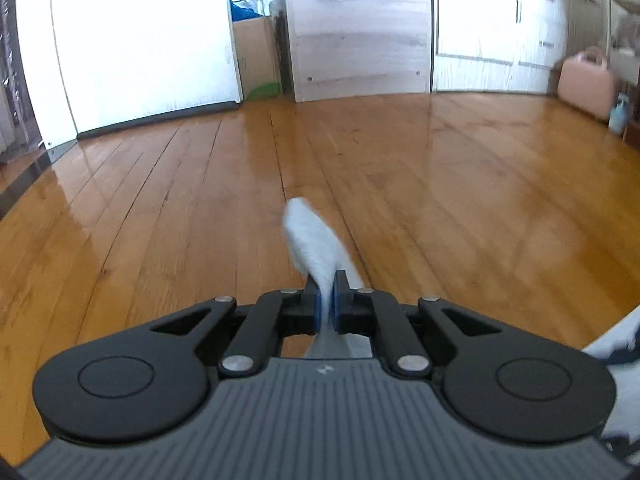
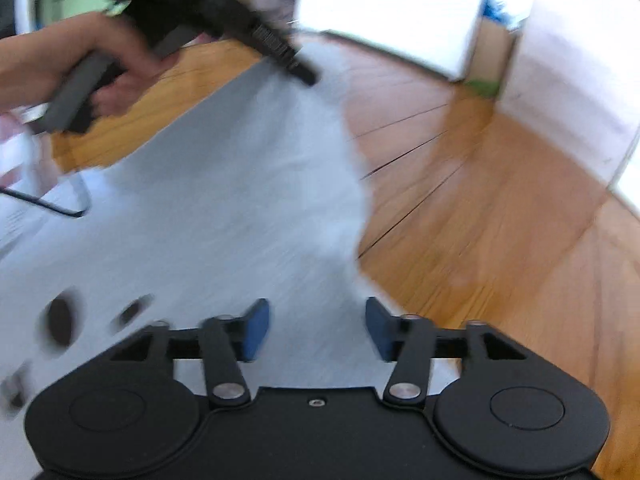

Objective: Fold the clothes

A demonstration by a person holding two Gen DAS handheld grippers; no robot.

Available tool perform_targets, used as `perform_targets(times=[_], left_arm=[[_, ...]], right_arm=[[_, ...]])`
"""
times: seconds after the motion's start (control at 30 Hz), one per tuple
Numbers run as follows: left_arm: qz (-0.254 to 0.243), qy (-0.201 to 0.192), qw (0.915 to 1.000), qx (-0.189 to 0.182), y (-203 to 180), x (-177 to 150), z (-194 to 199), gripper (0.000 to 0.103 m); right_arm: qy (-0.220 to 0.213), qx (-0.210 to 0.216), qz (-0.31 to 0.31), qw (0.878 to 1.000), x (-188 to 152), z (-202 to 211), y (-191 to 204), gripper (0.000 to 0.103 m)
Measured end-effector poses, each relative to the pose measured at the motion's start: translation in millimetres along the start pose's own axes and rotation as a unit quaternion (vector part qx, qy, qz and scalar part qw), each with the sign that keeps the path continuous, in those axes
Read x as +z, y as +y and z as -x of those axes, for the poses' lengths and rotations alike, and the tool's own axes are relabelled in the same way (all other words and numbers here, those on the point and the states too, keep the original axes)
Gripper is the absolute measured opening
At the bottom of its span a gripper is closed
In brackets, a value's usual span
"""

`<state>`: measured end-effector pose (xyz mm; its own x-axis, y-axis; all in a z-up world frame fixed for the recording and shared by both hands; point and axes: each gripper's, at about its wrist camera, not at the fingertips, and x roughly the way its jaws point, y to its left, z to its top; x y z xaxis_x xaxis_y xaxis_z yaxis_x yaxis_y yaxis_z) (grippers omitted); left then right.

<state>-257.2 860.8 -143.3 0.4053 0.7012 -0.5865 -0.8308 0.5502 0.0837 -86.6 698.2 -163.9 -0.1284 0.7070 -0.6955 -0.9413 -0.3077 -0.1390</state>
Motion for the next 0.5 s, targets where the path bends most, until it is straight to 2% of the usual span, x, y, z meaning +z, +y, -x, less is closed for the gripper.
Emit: perform_targets(times=[0.07,0.1,0.13,0.17,0.2,0.23,0.3,0.33,0.37,0.47,0.5], left_arm=[[0.018,0.012,0.9995,0.024,8.4,5.5,-3.0,0.031],[0.038,0.015,0.9987,0.03,16.5,6.1,-1.9,0.053],[0.07,0.012,0.9972,0.024,28.4,1.6,1.4,0.062],[0.102,0.011,0.9946,0.008,41.1,-4.0,4.3,0.062],[0.133,0.016,0.9907,-0.024,54.1,-11.5,5.4,0.062],[0.158,0.029,0.9857,-0.052,64.6,-19.3,4.9,0.062],[0.175,0.063,0.9798,-0.074,76.2,-34.2,2.7,0.062],[0.161,0.084,0.9807,-0.072,76.2,-41.0,0.5,0.062],[0.134,0.105,0.9832,-0.065,72.2,-47.2,-2.4,0.062],[0.034,0.131,0.9894,-0.054,48.9,-66.4,-10.1,0.079],[0.01,0.129,0.9899,-0.058,42.0,-72.4,-11.4,0.081]], right_arm=[[0.007,-0.005,-0.019,1.0,20.4,-20.3,-6.9,0.061],[0.018,0.013,-0.048,0.999,29.3,-30.3,-14.3,0.061],[0.029,0.04,-0.086,0.995,37.1,-40.5,-23.0,0.061],[0.041,0.068,-0.124,0.989,44.9,-50.7,-31.7,0.061],[0.054,0.086,-0.156,0.983,50.6,-59.5,-39.1,0.061],[0.068,0.083,-0.177,0.978,51.6,-64.9,-43.7,0.061],[0.098,0.078,-0.217,0.968,53.6,-75.8,-52.9,0.061],[0.114,0.069,-0.232,0.964,52.8,-79.2,-56.9,0.061],[0.126,0.05,-0.229,0.964,49.2,-76.9,-56.1,0.061],[0.102,0.028,-0.168,0.98,42.6,-66.3,-32.5,0.059],[0.089,0.027,-0.15,0.984,40.0,-64.9,-25.9,0.047]])
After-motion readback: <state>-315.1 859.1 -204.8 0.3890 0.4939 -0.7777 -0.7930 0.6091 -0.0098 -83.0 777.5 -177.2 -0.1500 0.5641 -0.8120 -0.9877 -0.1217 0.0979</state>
